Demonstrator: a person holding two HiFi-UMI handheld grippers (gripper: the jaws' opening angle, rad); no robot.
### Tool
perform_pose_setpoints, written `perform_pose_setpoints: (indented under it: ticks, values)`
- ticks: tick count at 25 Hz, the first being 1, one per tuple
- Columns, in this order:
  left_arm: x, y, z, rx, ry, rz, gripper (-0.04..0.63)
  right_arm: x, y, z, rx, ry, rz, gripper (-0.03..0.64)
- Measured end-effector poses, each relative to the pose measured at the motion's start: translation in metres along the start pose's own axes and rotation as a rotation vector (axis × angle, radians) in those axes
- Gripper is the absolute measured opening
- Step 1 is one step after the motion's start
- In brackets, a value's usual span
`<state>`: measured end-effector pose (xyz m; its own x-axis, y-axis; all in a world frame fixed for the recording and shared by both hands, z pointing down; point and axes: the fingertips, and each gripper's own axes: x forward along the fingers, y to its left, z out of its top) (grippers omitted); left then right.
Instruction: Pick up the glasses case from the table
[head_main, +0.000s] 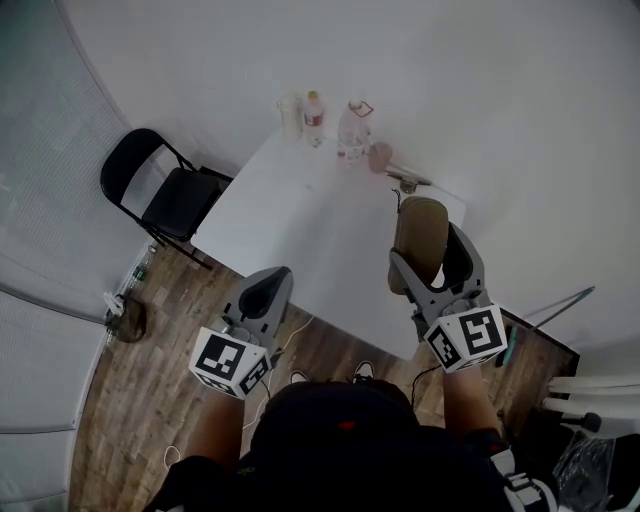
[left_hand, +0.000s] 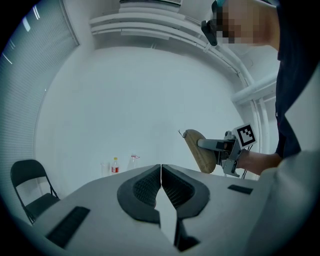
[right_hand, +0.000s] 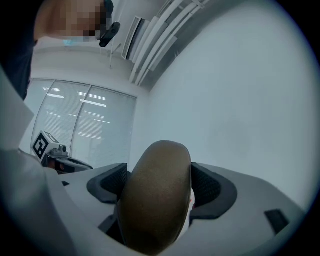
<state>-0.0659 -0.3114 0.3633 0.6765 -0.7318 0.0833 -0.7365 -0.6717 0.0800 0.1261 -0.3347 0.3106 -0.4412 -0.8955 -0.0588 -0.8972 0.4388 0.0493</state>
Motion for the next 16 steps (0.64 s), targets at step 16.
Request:
perform_pose_setpoints:
  ticks: [16]
  values:
    - [-0.0017, -0.0078, 0.0011, 0.005, -0.016, 0.004, 0.023, -0.0096, 0.0075, 0.0049, -0.040, 0.006, 0.026, 0.400]
